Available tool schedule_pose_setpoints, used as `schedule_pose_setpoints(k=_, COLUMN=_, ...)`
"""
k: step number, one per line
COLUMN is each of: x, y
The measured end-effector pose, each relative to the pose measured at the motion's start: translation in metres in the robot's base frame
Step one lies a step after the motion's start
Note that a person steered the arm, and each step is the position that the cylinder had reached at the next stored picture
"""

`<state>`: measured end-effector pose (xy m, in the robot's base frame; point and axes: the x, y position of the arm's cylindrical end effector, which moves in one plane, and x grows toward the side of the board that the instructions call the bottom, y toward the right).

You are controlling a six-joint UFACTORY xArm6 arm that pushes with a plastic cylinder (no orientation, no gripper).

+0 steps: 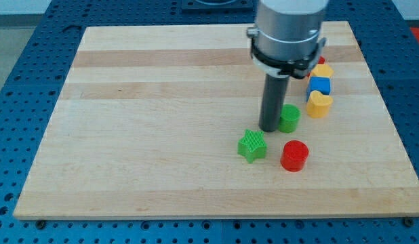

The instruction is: Slide the green circle closer to the yellow heart

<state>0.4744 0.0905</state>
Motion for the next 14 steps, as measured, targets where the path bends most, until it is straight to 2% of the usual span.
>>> schedule_pose_setpoints(k=3, x=-0.003, y=-0.029)
schedule_pose_setpoints(k=4, x=-0.029, y=-0.050)
schedule_pose_setpoints(k=5, x=-0.035, y=-0.050)
schedule_pose_setpoints(k=6, x=-0.026, y=-0.050)
schedule_pose_setpoints(k=14, x=-0.004, y=0.028)
